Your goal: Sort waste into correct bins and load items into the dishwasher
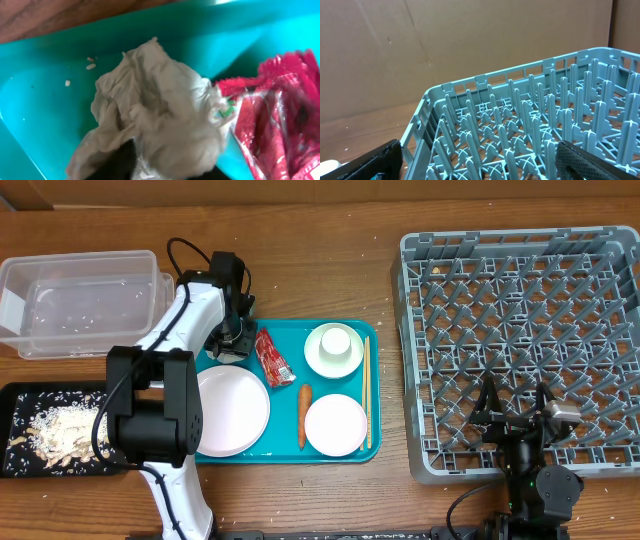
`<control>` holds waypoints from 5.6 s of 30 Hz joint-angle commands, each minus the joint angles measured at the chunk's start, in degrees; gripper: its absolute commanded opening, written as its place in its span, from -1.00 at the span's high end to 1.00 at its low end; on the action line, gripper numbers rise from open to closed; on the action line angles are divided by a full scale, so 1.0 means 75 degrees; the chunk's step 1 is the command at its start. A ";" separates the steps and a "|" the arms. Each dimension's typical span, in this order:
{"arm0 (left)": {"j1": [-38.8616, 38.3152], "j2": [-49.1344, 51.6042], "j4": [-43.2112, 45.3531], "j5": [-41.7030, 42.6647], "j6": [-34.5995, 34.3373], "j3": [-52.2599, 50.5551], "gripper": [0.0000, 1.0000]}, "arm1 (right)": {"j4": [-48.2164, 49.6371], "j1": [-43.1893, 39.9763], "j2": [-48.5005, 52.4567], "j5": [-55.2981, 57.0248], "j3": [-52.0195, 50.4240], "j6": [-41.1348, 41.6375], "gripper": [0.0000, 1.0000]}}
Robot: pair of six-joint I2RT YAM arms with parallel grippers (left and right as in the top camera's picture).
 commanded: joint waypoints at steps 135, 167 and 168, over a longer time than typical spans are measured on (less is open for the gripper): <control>0.1932 -0.0318 -0.2366 -0.0930 -0.3783 0.5607 0.92 | 0.0032 -0.0006 -0.0076 0.0047 -0.0082 -0.0029 -1.00; 0.2489 -0.0350 -0.2532 0.4159 -0.2579 0.5068 -1.00 | 0.0029 -0.0006 -0.0076 0.0047 -0.0082 -0.0029 -1.00; 0.2259 -0.0347 -0.2672 0.3975 -0.2451 0.5068 -1.00 | 0.0032 -0.0006 -0.0076 0.0047 -0.0082 -0.0029 -1.00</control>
